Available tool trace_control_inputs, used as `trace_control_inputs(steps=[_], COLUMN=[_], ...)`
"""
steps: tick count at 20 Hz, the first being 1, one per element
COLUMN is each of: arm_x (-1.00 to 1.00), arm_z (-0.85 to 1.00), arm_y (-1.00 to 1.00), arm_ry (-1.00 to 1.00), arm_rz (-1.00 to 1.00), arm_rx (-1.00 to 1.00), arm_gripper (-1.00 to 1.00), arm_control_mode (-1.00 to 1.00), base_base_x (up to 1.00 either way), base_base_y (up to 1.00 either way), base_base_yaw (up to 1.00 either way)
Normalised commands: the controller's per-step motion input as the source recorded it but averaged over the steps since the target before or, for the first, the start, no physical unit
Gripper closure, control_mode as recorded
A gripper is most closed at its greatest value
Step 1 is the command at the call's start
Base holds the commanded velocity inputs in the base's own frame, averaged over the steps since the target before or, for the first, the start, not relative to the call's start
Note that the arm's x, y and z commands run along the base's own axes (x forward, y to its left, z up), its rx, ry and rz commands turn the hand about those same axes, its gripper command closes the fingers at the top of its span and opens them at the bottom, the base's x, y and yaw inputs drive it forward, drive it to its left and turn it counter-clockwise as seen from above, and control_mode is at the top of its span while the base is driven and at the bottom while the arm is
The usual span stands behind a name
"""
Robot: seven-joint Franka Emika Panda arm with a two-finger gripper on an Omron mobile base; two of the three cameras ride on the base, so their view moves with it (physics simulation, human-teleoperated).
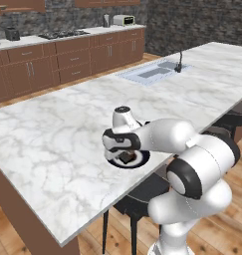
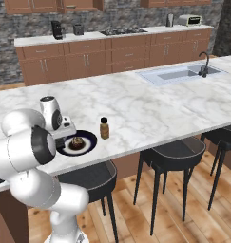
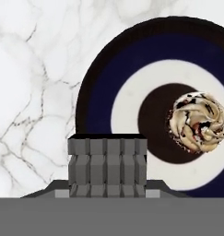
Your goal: Take the cinnamon bottle from the cabinet and place it on the dining table, next to the plate with the cupcake. Then take the chocolate from the dining counter and place it on the cupcake plate.
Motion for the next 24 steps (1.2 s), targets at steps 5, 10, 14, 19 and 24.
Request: trace_control_inputs(steps=[5,10,14,19,24], arm_x=[0.15,0.17,0.12,0.05,0.0], arm_z=[-0.14,-0.08,-0.07,-0.07,-0.07], arm_y=[-0.01,-0.02,0.0,0.0,0.0], arm_ry=[-0.01,0.0,0.0,0.0,0.0], arm_rz=[0.0,0.0,0.0,0.0,0.0], arm_rx=[0.0,0.04,0.08,0.08,0.07], arm_gripper=[1.0,1.0,1.0,1.0,-1.0], arm_control_mode=[-1.0,-1.0,-1.0,-1.0,-1.0], base_base_x=[0.0,0.0,0.0,0.0,0.0], base_base_y=[0.0,0.0,0.0,0.0,0.0], base_base_yaw=[0.0,0.0,0.0,0.0,0.0])
